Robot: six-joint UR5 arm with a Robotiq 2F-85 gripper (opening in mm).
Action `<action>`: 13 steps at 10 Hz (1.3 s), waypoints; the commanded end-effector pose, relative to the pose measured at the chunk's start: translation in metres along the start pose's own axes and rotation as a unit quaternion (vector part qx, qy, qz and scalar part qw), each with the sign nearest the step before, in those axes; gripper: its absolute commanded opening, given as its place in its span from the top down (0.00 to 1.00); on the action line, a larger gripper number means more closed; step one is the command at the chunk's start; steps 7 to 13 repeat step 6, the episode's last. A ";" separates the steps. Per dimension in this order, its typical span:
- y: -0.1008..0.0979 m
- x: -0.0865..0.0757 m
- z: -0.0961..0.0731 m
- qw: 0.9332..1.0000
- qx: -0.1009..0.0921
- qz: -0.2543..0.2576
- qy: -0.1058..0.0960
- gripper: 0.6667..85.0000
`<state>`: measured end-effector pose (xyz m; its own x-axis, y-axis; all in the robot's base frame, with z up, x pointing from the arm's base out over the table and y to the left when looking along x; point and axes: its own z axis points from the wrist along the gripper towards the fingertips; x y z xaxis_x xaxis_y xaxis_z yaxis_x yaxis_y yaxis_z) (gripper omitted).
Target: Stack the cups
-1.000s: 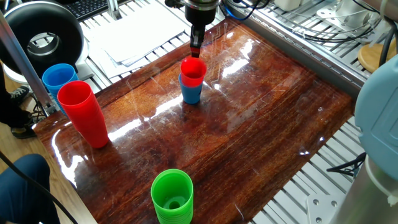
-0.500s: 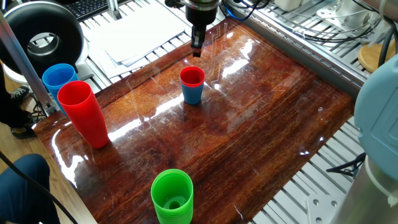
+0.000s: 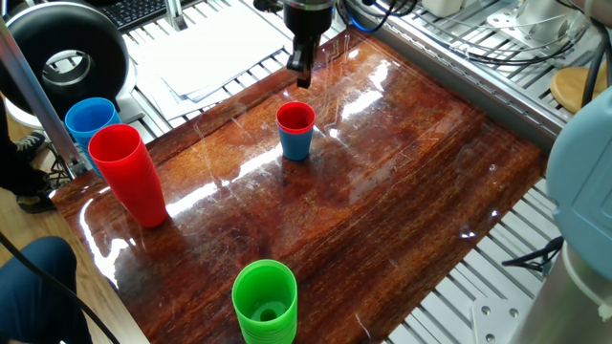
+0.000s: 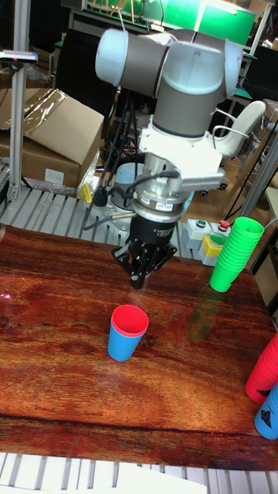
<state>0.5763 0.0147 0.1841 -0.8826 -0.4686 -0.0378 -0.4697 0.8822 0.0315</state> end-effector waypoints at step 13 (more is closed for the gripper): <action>0.004 0.005 -0.012 0.999 -0.003 0.054 -0.003 0.99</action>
